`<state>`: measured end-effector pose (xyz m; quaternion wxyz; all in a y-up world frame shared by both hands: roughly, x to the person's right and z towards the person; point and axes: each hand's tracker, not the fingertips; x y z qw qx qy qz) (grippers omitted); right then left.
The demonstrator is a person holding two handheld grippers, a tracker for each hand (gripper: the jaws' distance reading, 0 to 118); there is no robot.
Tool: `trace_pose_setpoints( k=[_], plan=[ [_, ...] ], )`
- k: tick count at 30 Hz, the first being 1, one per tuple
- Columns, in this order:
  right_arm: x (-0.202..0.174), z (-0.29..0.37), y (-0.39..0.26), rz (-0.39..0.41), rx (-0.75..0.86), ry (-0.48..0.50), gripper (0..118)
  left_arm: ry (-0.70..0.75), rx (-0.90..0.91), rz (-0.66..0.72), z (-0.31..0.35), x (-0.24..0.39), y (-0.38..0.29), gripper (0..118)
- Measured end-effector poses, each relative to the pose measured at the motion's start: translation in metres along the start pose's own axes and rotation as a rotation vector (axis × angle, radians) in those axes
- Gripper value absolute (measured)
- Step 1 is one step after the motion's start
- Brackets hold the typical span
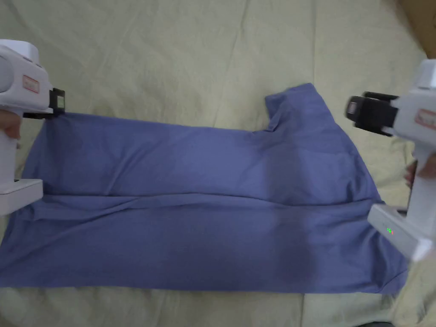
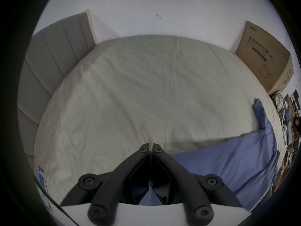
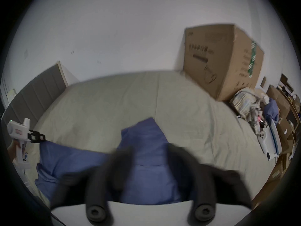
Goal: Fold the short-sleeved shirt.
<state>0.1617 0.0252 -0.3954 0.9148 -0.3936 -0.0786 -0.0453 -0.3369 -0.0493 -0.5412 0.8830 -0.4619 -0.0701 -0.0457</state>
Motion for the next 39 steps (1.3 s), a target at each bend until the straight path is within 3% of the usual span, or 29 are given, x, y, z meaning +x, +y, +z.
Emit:
trace_pose_setpoints(
  k=[1, 2, 6, 10, 16, 18, 20, 21, 22, 23, 26, 30, 33, 39],
  plan=[
    [0.003, -0.015, 0.008, 0.005, -0.059, 0.014, 102, 0.0, 0.012, 0.001, 0.004, 0.0, -0.001, 0],
    [0.006, -0.033, 0.014, 0.007, -0.102, 0.002, 115, -0.006, 0.017, -0.002, 0.007, 0.0, -0.001, 0],
    [0.018, -0.095, 0.018, 0.014, -0.3, -0.064, 117, -0.014, 0.018, -0.002, 0.021, 0.009, -0.007, 0],
    [0.032, -0.137, 0.008, -0.002, -0.346, -0.112, 101, -0.019, -0.002, 0.022, 0.024, 0.011, -0.011, 0],
    [0.042, -0.171, -0.001, -0.095, -0.353, -0.145, 81, -0.041, -0.01, 0.098, 0.016, -0.001, -0.008, 0],
    [0.046, -0.178, -0.005, -0.134, -0.365, -0.119, 65, -0.039, -0.021, 0.092, 0.013, 0.003, -0.011, 0],
    [0.046, -0.175, -0.003, -0.131, -0.351, -0.12, 57, -0.033, -0.026, 0.081, 0.008, 0.001, -0.011, 0],
    [0.047, -0.172, -0.002, -0.112, -0.336, -0.108, 41, -0.032, -0.029, 0.078, 0.007, 0.002, -0.011, 0],
    [0.046, -0.169, 0.001, -0.098, -0.328, -0.111, 15, -0.03, -0.03, 0.08, 0.006, 0.002, -0.011, 0],
    [0.045, -0.165, 0.004, -0.106, -0.325, -0.108, 0, -0.031, -0.032, 0.083, 0.003, -0.002, -0.01, 0],
    [0.045, -0.15, 0.013, -0.051, -0.305, -0.1, 0, -0.04, -0.031, 0.129, 0.006, -0.006, -0.009, 0],
    [0.051, -0.109, 0.025, -0.121, -0.231, -0.028, 0, -0.053, -0.011, 0.147, 0.032, 0.0, -0.012, 0],
    [0.049, -0.074, 0.028, -0.068, -0.175, -0.02, 0, -0.062, 0.015, 0.157, 0.05, -0.008, -0.013, 0],
    [0.046, 0.016, 0.004, -0.055, -0.07, 0.016, 0, -0.093, 0.065, 0.168, 0.098, -0.022, -0.036, 0]
  ],
)
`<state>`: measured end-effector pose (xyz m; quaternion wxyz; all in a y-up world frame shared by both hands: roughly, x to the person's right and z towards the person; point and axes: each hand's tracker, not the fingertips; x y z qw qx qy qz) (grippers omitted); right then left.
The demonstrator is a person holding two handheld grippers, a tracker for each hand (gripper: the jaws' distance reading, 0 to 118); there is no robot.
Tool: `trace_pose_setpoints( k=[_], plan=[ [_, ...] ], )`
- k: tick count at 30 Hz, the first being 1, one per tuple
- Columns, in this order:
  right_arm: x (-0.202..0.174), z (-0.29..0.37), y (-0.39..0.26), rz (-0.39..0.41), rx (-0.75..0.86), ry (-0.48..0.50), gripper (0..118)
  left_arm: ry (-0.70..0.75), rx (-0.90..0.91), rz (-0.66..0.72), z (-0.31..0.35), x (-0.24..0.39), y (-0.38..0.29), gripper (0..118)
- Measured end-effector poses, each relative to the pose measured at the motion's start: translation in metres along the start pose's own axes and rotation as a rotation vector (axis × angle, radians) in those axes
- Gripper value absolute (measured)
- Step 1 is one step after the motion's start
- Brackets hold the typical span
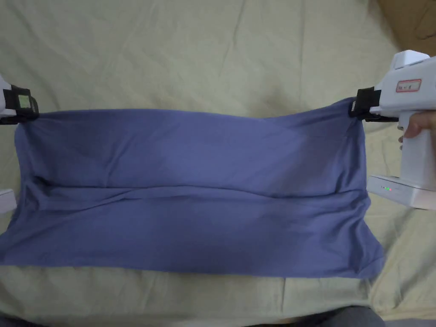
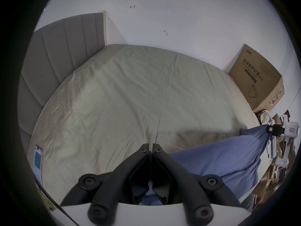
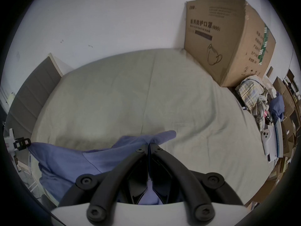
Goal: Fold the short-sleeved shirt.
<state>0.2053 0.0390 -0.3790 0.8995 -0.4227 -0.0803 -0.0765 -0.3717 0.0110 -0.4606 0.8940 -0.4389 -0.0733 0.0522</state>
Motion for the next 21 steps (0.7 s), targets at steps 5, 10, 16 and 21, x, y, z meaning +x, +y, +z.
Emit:
trace_pose_setpoints(
  k=[5, 10, 16, 21],
  plan=[
    [0.007, 0.056, -0.05, -0.022, 0.038, 0.017, 0, -0.025, 0.018, 0.007, 0.031, -0.011, -0.03, 0],
    [0.022, 0.082, -0.114, -0.099, 0.037, 0.02, 0, -0.029, 0.015, 0.062, 0.047, -0.026, -0.074, 0],
    [0.028, 0.072, -0.188, -0.199, -0.056, -0.007, 0, 0.02, -0.069, 0.204, 0.029, -0.039, -0.136, 0],
    [0.034, 0.073, -0.211, -0.223, -0.087, -0.082, 36, 0.164, -0.087, 0.244, 0.031, -0.042, -0.165, 79]
  ],
)
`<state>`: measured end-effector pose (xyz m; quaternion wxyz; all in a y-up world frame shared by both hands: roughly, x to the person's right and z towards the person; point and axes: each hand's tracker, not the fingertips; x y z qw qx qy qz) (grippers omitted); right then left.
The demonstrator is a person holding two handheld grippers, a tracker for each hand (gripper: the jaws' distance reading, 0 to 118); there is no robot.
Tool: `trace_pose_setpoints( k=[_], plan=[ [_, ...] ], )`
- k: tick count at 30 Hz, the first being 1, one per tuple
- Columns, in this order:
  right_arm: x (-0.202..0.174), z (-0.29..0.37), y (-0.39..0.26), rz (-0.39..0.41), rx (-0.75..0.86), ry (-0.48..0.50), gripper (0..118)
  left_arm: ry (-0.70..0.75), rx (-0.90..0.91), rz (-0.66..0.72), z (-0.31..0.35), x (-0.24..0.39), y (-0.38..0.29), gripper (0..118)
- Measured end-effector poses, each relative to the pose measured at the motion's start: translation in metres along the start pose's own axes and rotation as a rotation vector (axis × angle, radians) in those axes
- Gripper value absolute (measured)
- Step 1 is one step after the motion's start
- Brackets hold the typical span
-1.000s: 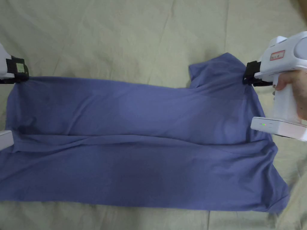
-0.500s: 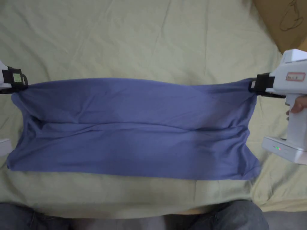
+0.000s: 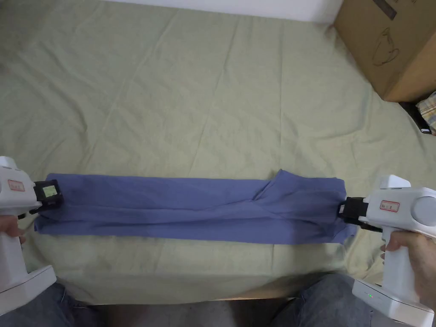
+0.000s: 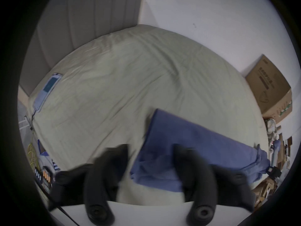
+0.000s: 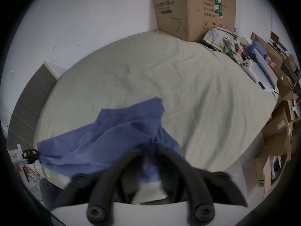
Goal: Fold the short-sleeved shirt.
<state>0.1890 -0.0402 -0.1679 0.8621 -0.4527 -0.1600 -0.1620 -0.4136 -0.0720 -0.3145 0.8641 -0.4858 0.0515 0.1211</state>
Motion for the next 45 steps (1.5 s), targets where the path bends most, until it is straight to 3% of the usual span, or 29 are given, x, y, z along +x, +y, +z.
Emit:
trace_pose_setpoints(
  k=[1, 2, 3, 7, 11, 15, 19, 20, 22, 23, 24, 25, 26, 38, 40, 41, 42, 43, 44, 45],
  plan=[
    [0.002, 0.005, 0.001, 0.015, 0.024, -0.01, 62, 0.009, 0.018, 0.005, 0.005, -0.002, 0.002, 90],
    [0.004, 0.014, 0.005, 0.04, 0.059, -0.026, 81, 0.019, 0.073, 0.01, 0.014, -0.004, 0.005, 96],
    [0.003, 0.027, 0.011, 0.063, 0.101, -0.049, 90, 0.011, 0.133, 0.007, 0.023, -0.006, 0.012, 99],
    [-0.01, 0.085, 0.029, 0.14, 0.344, -0.097, 92, -0.122, 0.37, -0.043, 0.078, 0.006, 0.024, 103],
    [-0.039, 0.136, 0.024, 0.188, 0.608, -0.025, 110, -0.131, 0.589, -0.175, 0.127, 0.039, 0.014, 117],
    [-0.069, 0.159, -0.001, 0.229, 0.778, 0.043, 117, -0.097, 0.812, -0.317, 0.161, 0.074, -0.02, 117],
    [-0.089, 0.157, -0.02, 0.234, 0.789, 0.063, 116, -0.099, 0.846, -0.438, 0.17, 0.097, -0.043, 109],
    [-0.094, 0.155, -0.024, 0.246, 0.793, 0.067, 114, -0.125, 0.842, -0.446, 0.171, 0.1, -0.048, 101],
    [-0.102, 0.154, -0.03, 0.261, 0.797, 0.079, 97, -0.185, 0.816, -0.444, 0.173, 0.106, -0.055, 63],
    [-0.105, 0.153, -0.032, 0.275, 0.798, 0.091, 78, -0.2, 0.81, -0.426, 0.168, 0.105, -0.053, 39],
    [-0.109, 0.152, -0.033, 0.283, 0.792, 0.098, 44, -0.2, 0.809, -0.414, 0.166, 0.108, -0.056, 15],
    [-0.111, 0.148, -0.033, 0.288, 0.787, 0.098, 19, -0.193, 0.811, -0.412, 0.165, 0.11, -0.059, 5],
    [-0.112, 0.146, -0.034, 0.286, 0.784, 0.105, 3, -0.191, 0.813, -0.411, 0.165, 0.112, -0.061, 0],
    [-0.125, 0.137, -0.038, 0.255, 0.723, 0.162, 0, -0.211, 0.702, -0.402, 0.146, 0.094, -0.034, 0],
    [-0.124, 0.136, -0.036, 0.259, 0.711, 0.167, 0, -0.251, 0.637, -0.338, 0.135, 0.077, -0.015, 12],
    [-0.124, 0.136, -0.035, 0.258, 0.705, 0.169, 0, -0.27, 0.57, -0.286, 0.126, 0.065, -0.002, 30],
    [-0.124, 0.135, -0.035, 0.257, 0.7, 0.165, 0, -0.312, 0.5, -0.234, 0.116, 0.051, 0.011, 70],
    [-0.124, 0.135, -0.034, 0.26, 0.696, 0.159, 0, -0.347, 0.44, -0.191, 0.105, 0.038, 0.023, 97],
    [-0.124, 0.133, -0.034, 0.265, 0.693, 0.155, 0, -0.371, 0.374, -0.144, 0.09, 0.023, 0.033, 118],
    [-0.123, 0.131, -0.032, 0.267, 0.685, 0.15, 0, -0.388, 0.32, -0.11, 0.075, 0.01, 0.04, 118]
  ],
)
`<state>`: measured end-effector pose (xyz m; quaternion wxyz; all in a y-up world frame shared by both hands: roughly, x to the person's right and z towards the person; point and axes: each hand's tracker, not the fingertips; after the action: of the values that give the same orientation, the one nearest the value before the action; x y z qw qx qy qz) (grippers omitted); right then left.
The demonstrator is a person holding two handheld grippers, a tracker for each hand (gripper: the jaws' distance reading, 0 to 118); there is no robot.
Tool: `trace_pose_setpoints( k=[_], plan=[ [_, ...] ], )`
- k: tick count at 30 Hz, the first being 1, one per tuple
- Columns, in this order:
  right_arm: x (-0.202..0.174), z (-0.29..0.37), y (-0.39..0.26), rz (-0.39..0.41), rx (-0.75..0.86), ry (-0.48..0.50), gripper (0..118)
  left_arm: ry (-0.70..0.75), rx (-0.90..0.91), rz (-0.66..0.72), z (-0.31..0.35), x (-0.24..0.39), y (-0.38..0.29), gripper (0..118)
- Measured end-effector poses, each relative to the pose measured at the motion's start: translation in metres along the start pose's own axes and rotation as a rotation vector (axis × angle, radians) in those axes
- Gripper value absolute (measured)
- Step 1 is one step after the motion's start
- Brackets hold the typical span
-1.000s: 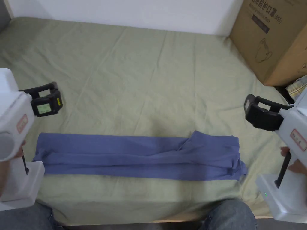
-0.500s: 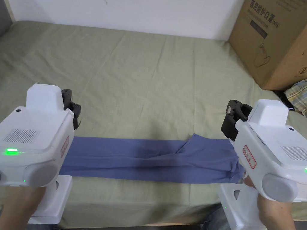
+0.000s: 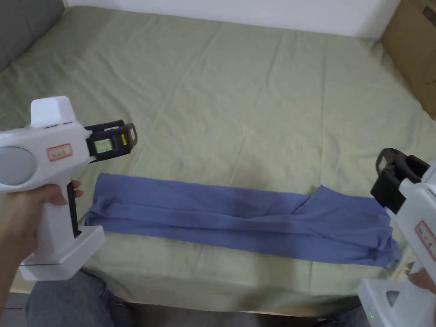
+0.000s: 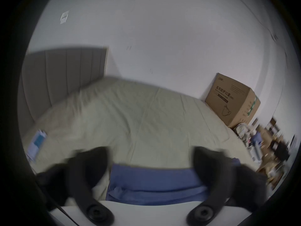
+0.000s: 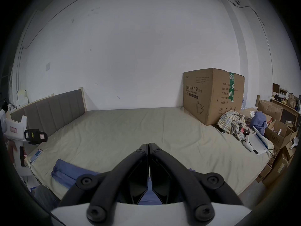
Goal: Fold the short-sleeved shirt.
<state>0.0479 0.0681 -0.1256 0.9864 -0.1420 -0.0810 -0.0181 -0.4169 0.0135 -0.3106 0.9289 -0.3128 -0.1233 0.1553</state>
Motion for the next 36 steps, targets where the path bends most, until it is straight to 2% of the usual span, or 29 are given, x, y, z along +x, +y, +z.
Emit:
trace_pose_setpoints(
  k=[1, 2, 4, 7, 11, 13, 14, 16, 17, 18, 20, 22, 24, 25, 27, 29, 36],
  plan=[
    [0.002, -0.003, -0.001, 0.003, -0.014, 0.007, 0, 0.01, -0.022, 0.012, -0.005, -0.018, -0.003, 118],
    [0.002, -0.006, -0.003, 0.005, -0.026, 0.003, 0, -0.059, -0.051, 0.054, -0.005, -0.024, -0.003, 118],
    [0.002, -0.013, -0.008, 0.014, -0.053, -0.024, 0, -0.054, -0.176, 0.117, -0.017, -0.043, -0.007, 118],
    [0.002, -0.018, -0.015, 0.009, -0.085, -0.036, 0, -0.083, -0.271, 0.209, -0.04, -0.076, -0.023, 118],
    [-0.007, -0.022, -0.018, 0.027, -0.12, -0.056, 0, -0.207, -0.398, 0.323, -0.074, -0.115, -0.041, 118],
    [-0.01, -0.023, -0.018, 0.03, -0.133, -0.062, 0, -0.247, -0.454, 0.357, -0.087, -0.122, -0.046, 118],
    [-0.011, -0.024, -0.018, 0.031, -0.137, -0.065, 0, -0.243, -0.485, 0.369, -0.073, -0.09, -0.056, 118],
    [-0.011, -0.024, -0.018, 0.027, -0.144, -0.067, 0, -0.22, -0.528, 0.387, -0.073, -0.072, -0.069, 117],
    [-0.011, -0.024, -0.018, 0.021, -0.148, -0.066, 0, -0.232, -0.529, 0.394, -0.072, -0.063, -0.075, 114],
    [-0.01, -0.024, -0.018, 0.01, -0.151, -0.062, 0, -0.254, -0.515, 0.401, -0.083, -0.089, -0.064, 110],
    [-0.009, -0.024, -0.017, -0.004, -0.154, -0.059, 0, -0.326, -0.507, 0.449, -0.084, -0.089, -0.061, 96],
    [-0.011, -0.024, -0.016, 0.007, -0.156, -0.063, 0, -0.306, -0.514, 0.452, -0.09, -0.089, -0.066, 64],
    [-0.012, -0.024, -0.016, 0.02, -0.156, -0.062, 0, -0.163, -0.551, 0.413, -0.095, -0.087, -0.066, 23],
    [-0.012, -0.023, -0.015, 0.02, -0.155, -0.058, 0, -0.123, -0.549, 0.391, -0.095, -0.086, -0.065, 20],
    [-0.016, -0.021, -0.015, 0.021, -0.151, -0.051, 0, -0.148, -0.529, 0.408, -0.093, -0.079, -0.065, 10],
    [-0.017, -0.019, -0.016, 0.038, -0.148, -0.048, 0, -0.101, -0.507, 0.321, -0.088, -0.067, -0.055, 9],
    [-0.015, -0.011, -0.017, 0.027, -0.137, -0.021, 0, 0.074, -0.389, -0.253, -0.042, 0.046, -0.025, 8]
  ],
)
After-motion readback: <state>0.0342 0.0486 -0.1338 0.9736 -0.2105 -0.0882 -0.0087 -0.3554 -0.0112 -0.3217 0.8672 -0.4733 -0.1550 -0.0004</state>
